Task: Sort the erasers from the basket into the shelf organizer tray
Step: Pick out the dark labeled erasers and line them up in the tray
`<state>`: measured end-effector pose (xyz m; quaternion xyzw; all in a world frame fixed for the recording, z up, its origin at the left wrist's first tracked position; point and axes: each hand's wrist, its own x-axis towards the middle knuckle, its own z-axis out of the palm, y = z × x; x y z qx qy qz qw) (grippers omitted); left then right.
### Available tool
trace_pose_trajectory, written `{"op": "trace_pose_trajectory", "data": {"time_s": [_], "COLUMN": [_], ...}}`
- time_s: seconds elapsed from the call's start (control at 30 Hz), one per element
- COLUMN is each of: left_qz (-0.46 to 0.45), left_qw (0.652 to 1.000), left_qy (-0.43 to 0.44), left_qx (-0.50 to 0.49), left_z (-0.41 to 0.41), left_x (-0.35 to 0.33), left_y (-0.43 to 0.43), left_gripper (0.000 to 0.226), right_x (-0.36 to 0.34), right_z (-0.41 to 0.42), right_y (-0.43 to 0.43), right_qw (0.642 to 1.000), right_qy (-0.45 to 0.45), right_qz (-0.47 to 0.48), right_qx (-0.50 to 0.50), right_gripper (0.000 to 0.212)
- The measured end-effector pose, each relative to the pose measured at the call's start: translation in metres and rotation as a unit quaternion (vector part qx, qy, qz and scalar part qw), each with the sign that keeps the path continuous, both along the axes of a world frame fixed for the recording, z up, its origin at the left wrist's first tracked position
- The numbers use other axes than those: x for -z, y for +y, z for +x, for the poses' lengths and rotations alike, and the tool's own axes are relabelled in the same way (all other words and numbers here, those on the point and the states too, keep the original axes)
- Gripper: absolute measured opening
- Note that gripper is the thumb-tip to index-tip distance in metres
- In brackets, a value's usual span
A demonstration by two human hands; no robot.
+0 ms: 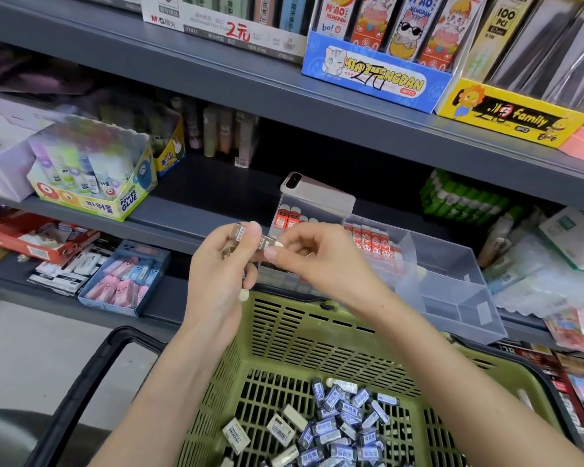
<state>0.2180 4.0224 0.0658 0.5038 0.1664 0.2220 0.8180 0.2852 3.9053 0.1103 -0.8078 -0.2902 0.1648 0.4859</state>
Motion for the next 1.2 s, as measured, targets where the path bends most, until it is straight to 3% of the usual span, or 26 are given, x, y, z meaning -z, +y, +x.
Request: {"op": "trace_pose_trajectory", "data": {"time_s": [0.1,0.2,0.3,0.43,0.53,0.73,0.8,0.87,0.97,1.1,1.2], "left_qz": [-0.013,-0.085,-0.148,-0.207,-0.232,-0.214,-0.198,-0.178,-0.158,-0.115,-0.051], "left_qw": [1.000,0.996,0.988,0.978,0.972,0.975,0.978,0.982,0.985,0.989,0.991], "left_qy": [-0.014,-0.019,-0.034,-0.031,-0.045,-0.053,-0.058,-0.062,-0.067,-0.089,-0.118], "left_qx": [0.012,0.011,0.003,-0.011,-0.017,-0.024,-0.022,-0.022,-0.014,0.007,0.040], "left_z": [0.001,0.001,0.003,0.008,0.011,0.010,0.010,0.010,0.009,0.006,0.001], "left_x": [0.000,0.002,0.005,0.008,0.009,0.009,0.009,0.008,0.008,0.007,0.003], "left_y": [-0.005,-0.005,0.001,0.007,0.007,0.005,0.003,0.002,-0.001,-0.009,-0.014], "left_gripper": [0.022,0.031,0.013,0.027,0.032,0.031,0.030,0.030,0.030,0.028,0.020], "right_x": [-0.003,-0.009,-0.004,0.018,0.025,0.026,0.021,0.014,0.007,0.009,0.006], "right_z": [0.007,0.027,0.039,0.041,0.039,0.028,0.022,0.011,-0.015,-0.021,-0.018], "right_y": [-0.006,-0.019,-0.022,-0.012,-0.005,-0.002,-0.003,-0.006,-0.007,-0.008,-0.017], "right_qw": [0.993,0.971,0.977,0.982,0.984,0.984,0.980,0.984,0.992,0.991,0.997], "right_qy": [0.073,0.159,0.159,0.134,0.088,-0.006,-0.077,-0.116,-0.088,-0.090,0.030], "right_qz": [0.077,0.154,0.094,-0.047,-0.080,-0.102,-0.102,-0.074,-0.088,-0.092,-0.037], "right_qx": [0.045,0.090,0.102,0.122,0.131,0.148,0.151,0.115,0.025,0.047,0.056], "right_gripper": [0.006,0.004,0.008,0.016,0.010,0.015,0.013,0.023,0.025,0.010,0.012]}}
